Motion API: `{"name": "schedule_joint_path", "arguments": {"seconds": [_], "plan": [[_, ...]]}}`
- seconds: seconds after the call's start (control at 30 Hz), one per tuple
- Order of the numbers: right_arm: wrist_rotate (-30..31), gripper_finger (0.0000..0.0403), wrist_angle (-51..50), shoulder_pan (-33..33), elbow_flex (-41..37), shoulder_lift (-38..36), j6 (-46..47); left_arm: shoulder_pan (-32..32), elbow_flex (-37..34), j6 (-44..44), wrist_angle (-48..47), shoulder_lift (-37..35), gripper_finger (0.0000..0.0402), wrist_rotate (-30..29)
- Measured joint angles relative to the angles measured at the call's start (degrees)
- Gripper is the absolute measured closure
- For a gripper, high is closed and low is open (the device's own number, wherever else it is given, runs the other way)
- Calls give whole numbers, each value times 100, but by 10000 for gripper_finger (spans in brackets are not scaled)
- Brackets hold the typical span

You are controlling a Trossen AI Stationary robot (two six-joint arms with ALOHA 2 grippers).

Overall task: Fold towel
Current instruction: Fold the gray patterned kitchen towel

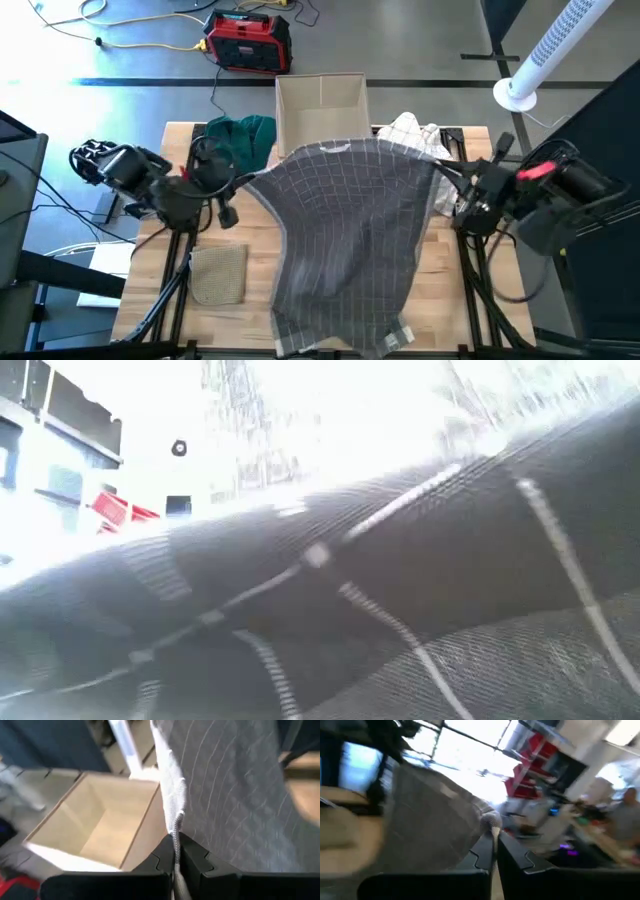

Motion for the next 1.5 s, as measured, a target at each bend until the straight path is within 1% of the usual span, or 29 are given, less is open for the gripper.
{"name": "schedule_joint_path", "arguments": {"seconds": [0.07, 0.17, 0.23, 0.3, 0.37, 0.53, 0.87, 0.9, 0.97, 1.07, 1.13, 1.3, 1.4, 1.47, 1.5], "plan": [[30, 403, -309, -307, -198, -118, 445, 283, -2, 211, 10, -38, 402, 132], [-293, 403, -153, -732, -745, -461, 326, 641, -2, 754, 358, -84, 402, 424], [-600, 403, -316, -1031, -1083, -677, 468, 903, -2, 1053, 709, -87, 402, 840], [-850, 403, -279, -1354, -1500, -949, 530, 1140, 2, 1235, 1023, -28, 402, 1435], [-1042, 403, -294, -1583, -1933, -1206, 650, 1262, 2, 1273, 1026, 104, 402, 1866], [-1209, 403, -267, -2049, -3025, -1820, 1083, 1471, -4, 1410, 582, 527, 402, 2028], [-2360, 403, 543, -2086, -5467, -2824, 1989, 1967, -1443, 1338, 1241, 781, 402, 2849], [-2558, 403, 689, -2066, -5671, -2885, 1934, 2000, -1620, 1321, 1362, 796, 402, 2957], [-3075, 403, 995, -2009, -5967, -2956, 1739, 2033, -1976, 1192, 1685, 798, 402, 3351], [-4021, 403, 1342, -1868, -6299, -2987, 1744, 1938, -2441, 817, 2122, 796, 402, 4006], [-4634, 403, 1625, -1715, -6474, -2961, 1828, 1767, -2728, 470, 2380, 796, 402, 4328], [-6102, 403, 2285, -1164, -6871, -2866, 2182, 1020, -3401, -553, 3167, 793, 402, 4890], [-6650, 403, 2695, -749, -6992, -2712, 2400, 538, -3720, -1176, 3781, 793, 402, 4962], [-6778, 403, 3019, -464, -7111, -2561, 2482, 252, -3911, -1499, 4249, 805, 402, 4869], [-6791, 403, 3182, -338, -7197, -2466, 2482, 131, -3995, -1643, 4495, 863, 402, 4692]]}}
